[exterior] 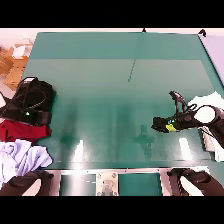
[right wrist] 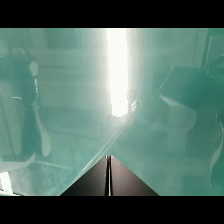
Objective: Fold the shirts.
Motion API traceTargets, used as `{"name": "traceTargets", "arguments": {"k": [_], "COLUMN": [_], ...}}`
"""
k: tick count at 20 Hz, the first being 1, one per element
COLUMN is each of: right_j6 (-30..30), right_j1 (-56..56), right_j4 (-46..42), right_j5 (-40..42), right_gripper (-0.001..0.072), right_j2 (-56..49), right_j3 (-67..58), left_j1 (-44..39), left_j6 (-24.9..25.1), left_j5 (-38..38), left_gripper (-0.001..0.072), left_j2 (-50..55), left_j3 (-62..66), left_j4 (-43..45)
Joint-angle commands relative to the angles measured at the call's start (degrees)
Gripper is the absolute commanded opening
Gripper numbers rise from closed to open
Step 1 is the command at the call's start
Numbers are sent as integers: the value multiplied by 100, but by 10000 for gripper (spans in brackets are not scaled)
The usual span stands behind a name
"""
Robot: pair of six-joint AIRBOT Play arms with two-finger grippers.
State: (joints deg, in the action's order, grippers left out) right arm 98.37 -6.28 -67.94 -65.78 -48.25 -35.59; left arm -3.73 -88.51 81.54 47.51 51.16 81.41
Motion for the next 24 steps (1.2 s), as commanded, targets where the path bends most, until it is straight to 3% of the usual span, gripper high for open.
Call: {"name": "traceTargets", "arguments": {"k": [1,12,13,15,24], "right_j6": [2,2,2,2,2], "right_j1": [-4,-4,-4,-4,-7], "right_j4": [0,0,0,0,2], "right_j5": [-2,-2,-2,-2,0], "right_gripper": [22,22,22,22,22], "right_j2": [2,2,2,2,2], "right_j3": [2,2,2,2,2], "left_j1": [2,2,2,2,2], "left_j6": [0,7,190,649,640], "left_j5": [0,0,-72,-699,-1982], "left_gripper": [23,23,22,22,22], "left_j2": [-4,-4,-4,-4,-4], "left_j3": [-2,-2,-2,-2,-2], "left_j4": [-2,0,46,179,72]}}
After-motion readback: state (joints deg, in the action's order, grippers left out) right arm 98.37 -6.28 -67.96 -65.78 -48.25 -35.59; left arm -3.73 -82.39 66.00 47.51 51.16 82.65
